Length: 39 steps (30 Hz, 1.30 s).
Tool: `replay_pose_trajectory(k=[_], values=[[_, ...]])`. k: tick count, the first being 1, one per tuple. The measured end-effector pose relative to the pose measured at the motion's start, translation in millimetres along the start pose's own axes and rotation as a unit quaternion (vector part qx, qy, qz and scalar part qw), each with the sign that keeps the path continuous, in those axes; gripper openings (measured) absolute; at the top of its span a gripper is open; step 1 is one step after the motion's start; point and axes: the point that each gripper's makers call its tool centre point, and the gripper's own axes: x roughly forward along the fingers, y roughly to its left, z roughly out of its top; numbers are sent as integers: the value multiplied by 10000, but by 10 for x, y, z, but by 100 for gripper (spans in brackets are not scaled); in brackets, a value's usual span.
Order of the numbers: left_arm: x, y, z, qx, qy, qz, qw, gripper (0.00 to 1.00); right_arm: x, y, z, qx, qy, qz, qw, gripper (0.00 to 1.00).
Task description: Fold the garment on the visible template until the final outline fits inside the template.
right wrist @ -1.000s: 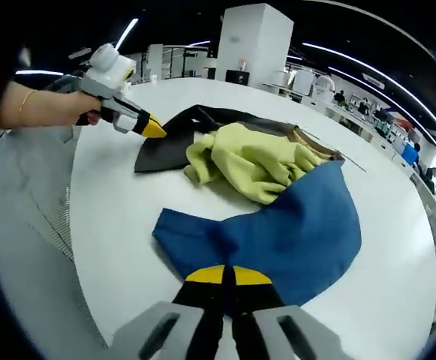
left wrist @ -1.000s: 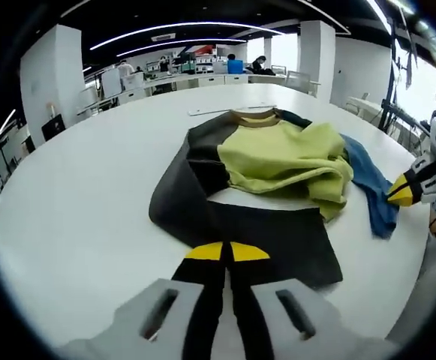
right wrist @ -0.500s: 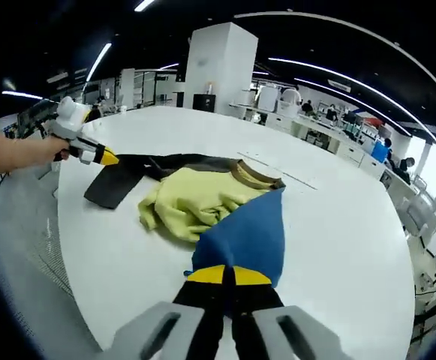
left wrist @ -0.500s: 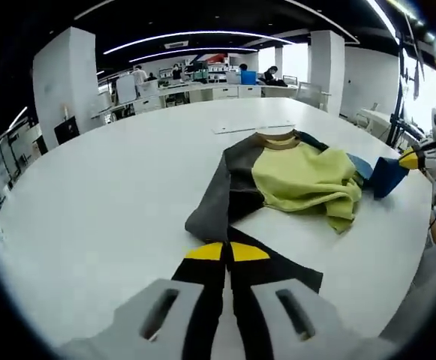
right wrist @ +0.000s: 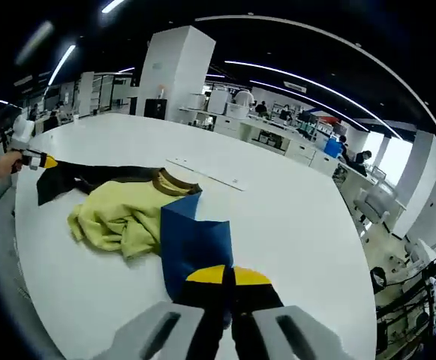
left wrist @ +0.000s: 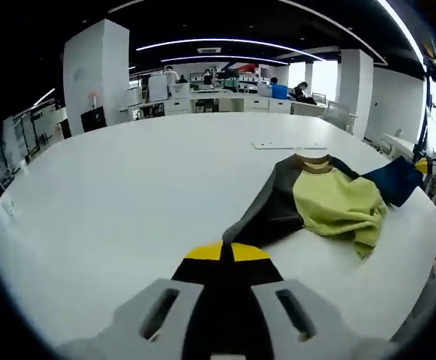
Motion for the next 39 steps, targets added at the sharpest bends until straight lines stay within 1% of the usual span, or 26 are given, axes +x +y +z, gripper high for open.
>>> replay_pose_trajectory(k=[1, 2, 5, 8, 9, 12, 14, 17, 20, 22, 27, 29, 30, 34, 37, 38, 39], values=[[16, 25, 4, -10, 8, 35, 10000, 0, 13, -47, -6, 47, -10, -39, 10000, 0], [41, 66, 20, -84, -16, 75, 9999, 0, 35, -127, -33, 89, 35, -128, 9999, 0], [93, 155, 50, -335, -95, 142, 9993, 0, 81, -257, -108, 97, 147, -293, 9994, 0], [152, 274, 35, -862, -111, 222, 9960, 0, 119, -372, -171, 256, 170, -404, 9987, 0], [181, 329, 23, -1022, -132, 277, 9943, 0, 136, -416, -217, 323, 243, -461, 9981, 0], [241, 445, -36, -1071, -59, 412, 9934, 0, 171, -496, -313, 392, 348, -581, 9969, 0], [269, 480, -54, -1120, -24, 426, 9928, 0, 187, -536, -397, 470, 426, -657, 9958, 0], [305, 555, -67, -1208, 17, 499, 9914, 0, 216, -561, -556, 647, 572, -690, 9939, 0], [350, 616, -82, -1076, 115, 582, 9924, 0, 255, -546, -689, 697, 691, -677, 9929, 0], [362, 635, -76, -1067, 131, 604, 9924, 0, 272, -537, -769, 736, 781, -674, 9919, 0], [363, 701, -96, -1000, 207, 718, 9922, 0, 300, -535, -853, 847, 833, -668, 9907, 0], [350, 748, -93, -899, 230, 789, 9926, 0, 307, -568, -885, 868, 878, -695, 9899, 0], [340, 768, -87, -852, 237, 832, 9926, 2, 306, -574, -885, 870, 876, -701, 9899, 0], [280, 765, -43, -707, 223, 886, 9933, 24, 321, -596, -885, 897, 832, -740, 9897, 0], [239, 714, 0, -541, 134, 850, 9948, 32, 321, -572, -885, 939, 816, -722, 9896, 0], [227, 677, 15, -475, 106, 807, 9956, 35, 317, -570, -876, 941, 788, -730, 9898, 1], [221, 656, 24, -429, 87, 779, 9960, 38, 314, -574, -865, 972, 758, -748, 9895, 8]])
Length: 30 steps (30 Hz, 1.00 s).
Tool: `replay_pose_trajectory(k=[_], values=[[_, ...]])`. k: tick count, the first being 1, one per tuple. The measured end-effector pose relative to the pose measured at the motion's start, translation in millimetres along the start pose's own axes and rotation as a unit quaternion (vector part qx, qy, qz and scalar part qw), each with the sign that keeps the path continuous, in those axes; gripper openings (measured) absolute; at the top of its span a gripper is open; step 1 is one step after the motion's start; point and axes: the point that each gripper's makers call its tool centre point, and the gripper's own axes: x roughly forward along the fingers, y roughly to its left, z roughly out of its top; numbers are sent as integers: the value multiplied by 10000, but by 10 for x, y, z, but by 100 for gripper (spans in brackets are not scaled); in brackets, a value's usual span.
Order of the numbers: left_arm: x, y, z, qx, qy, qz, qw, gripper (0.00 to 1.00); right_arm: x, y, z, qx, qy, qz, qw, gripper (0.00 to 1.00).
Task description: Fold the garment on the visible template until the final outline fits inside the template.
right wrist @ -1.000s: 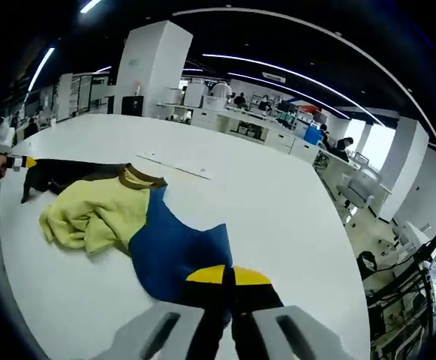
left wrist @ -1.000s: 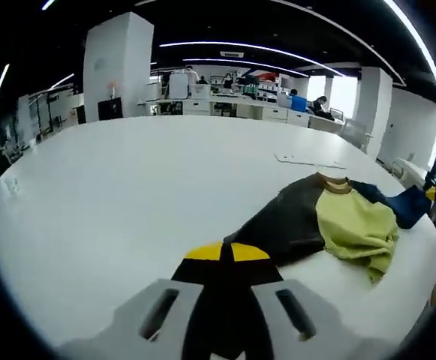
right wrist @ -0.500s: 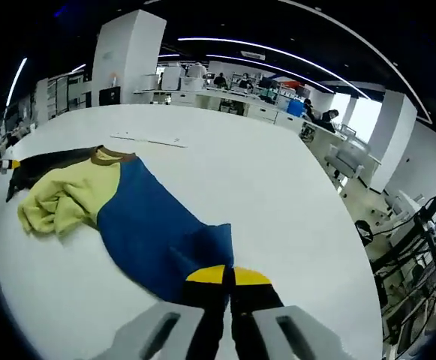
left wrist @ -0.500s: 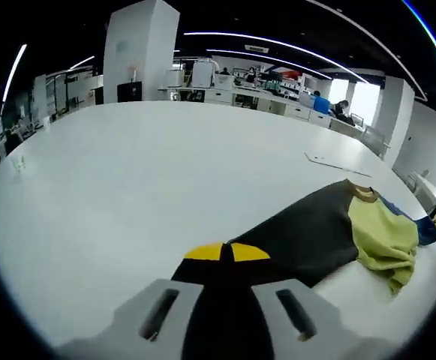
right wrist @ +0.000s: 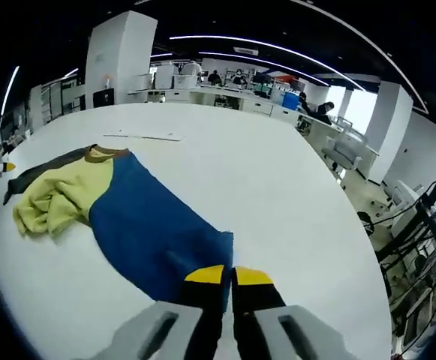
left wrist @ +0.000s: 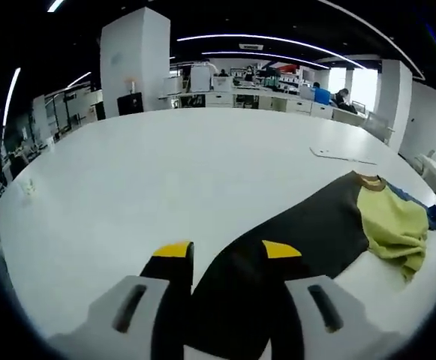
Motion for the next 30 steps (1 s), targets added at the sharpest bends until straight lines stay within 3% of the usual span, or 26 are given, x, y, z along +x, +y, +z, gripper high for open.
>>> replay_pose_trajectory(k=[3, 8, 15, 17, 22, 30], values=[[-47, -97, 31, 117, -78, -145, 9998, 44, -35, 15, 50, 149, -105, 16, 9998, 32], [-132, -269, 11, 274, -127, -295, 9991, 55, -120, 120, 146, 115, -231, 183, 9995, 49], [-228, -593, -35, 327, -162, -717, 9968, 69, -234, 518, 267, 317, -408, 766, 9957, 64], [-264, -739, -52, 452, -162, -929, 9945, 71, -254, 616, 285, 317, -422, 898, 9946, 67], [-347, -1008, -109, 686, -157, -1112, 9913, 77, -307, 893, 343, 305, -455, 1233, 9909, 73], [-460, -1483, -150, 796, -234, -1605, 9835, 81, -335, 1400, 354, 132, -448, 1791, 9827, 74]])
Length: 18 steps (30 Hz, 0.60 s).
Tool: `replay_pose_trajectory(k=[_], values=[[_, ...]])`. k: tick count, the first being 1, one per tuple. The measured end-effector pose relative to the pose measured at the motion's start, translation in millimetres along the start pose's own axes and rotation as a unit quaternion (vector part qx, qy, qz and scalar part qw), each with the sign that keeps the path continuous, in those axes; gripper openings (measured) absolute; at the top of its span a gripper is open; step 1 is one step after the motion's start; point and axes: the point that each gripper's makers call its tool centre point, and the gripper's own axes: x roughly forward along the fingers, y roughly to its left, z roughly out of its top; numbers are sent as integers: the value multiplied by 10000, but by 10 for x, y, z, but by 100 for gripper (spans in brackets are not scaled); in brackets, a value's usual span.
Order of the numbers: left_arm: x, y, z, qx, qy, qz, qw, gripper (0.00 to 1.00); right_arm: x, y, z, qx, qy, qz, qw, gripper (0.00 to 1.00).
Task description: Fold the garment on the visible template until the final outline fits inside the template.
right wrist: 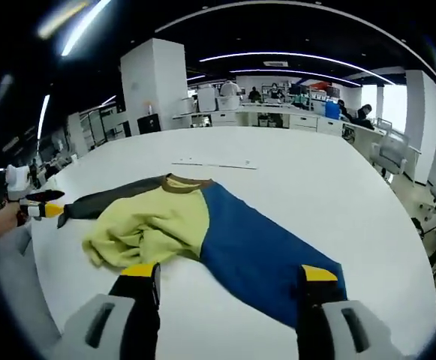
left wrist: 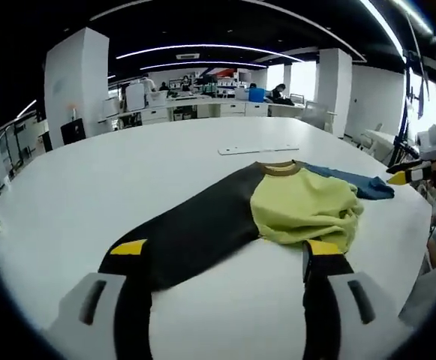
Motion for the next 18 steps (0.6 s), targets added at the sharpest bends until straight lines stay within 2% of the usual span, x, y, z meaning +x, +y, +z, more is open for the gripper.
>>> replay_pose_trajectory(k=[2, 8, 12, 14, 18], values=[[21, -108, -8, 73, -8, -98, 9999, 81, 35, 89, -19, -13, 27, 91, 10000, 73], [63, -499, -77, -54, -1, -473, 9989, 79, 192, 369, -132, -121, 153, 473, 9987, 69], [106, -708, -141, 10, 32, -685, 9976, 72, 271, 509, -187, -129, 205, 673, 9974, 65], [135, -838, -152, 28, -7, -852, 9964, 67, 304, 570, -211, -158, 224, 782, 9966, 59], [201, -1006, -210, 208, -47, -957, 9952, 57, 389, 680, -264, -277, 207, 873, 9956, 51]])
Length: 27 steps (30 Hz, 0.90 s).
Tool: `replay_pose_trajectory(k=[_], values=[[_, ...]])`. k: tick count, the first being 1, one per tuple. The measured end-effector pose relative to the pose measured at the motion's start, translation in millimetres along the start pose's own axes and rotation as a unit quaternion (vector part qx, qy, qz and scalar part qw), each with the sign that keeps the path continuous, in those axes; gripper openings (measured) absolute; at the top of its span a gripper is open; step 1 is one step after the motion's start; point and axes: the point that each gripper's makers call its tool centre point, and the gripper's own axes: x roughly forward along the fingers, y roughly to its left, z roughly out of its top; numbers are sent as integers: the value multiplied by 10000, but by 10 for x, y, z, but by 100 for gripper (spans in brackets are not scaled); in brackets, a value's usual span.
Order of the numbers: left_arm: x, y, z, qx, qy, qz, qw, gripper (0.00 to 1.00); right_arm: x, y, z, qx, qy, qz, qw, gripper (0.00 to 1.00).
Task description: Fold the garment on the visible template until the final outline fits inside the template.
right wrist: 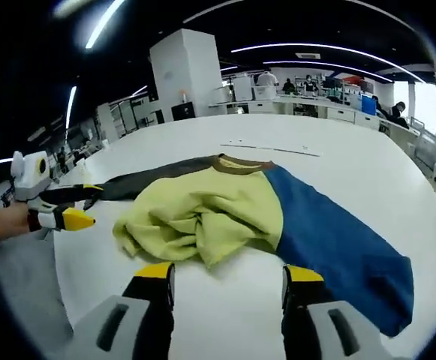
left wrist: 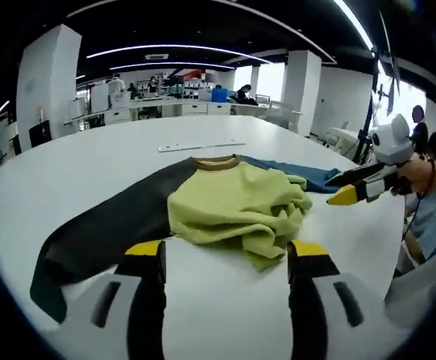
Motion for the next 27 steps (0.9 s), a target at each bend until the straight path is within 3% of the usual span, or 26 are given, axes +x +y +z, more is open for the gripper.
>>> replay_pose_trajectory(k=[15, 27], values=[[318, -330, -144, -242, 41, -291, 9993, 28, 339, 145, 0, 66, -189, 98, 9998, 21], [405, -341, -303, -517, 302, -339, 9976, 0, 425, 140, 8, 194, -277, 50, 9994, 0]])
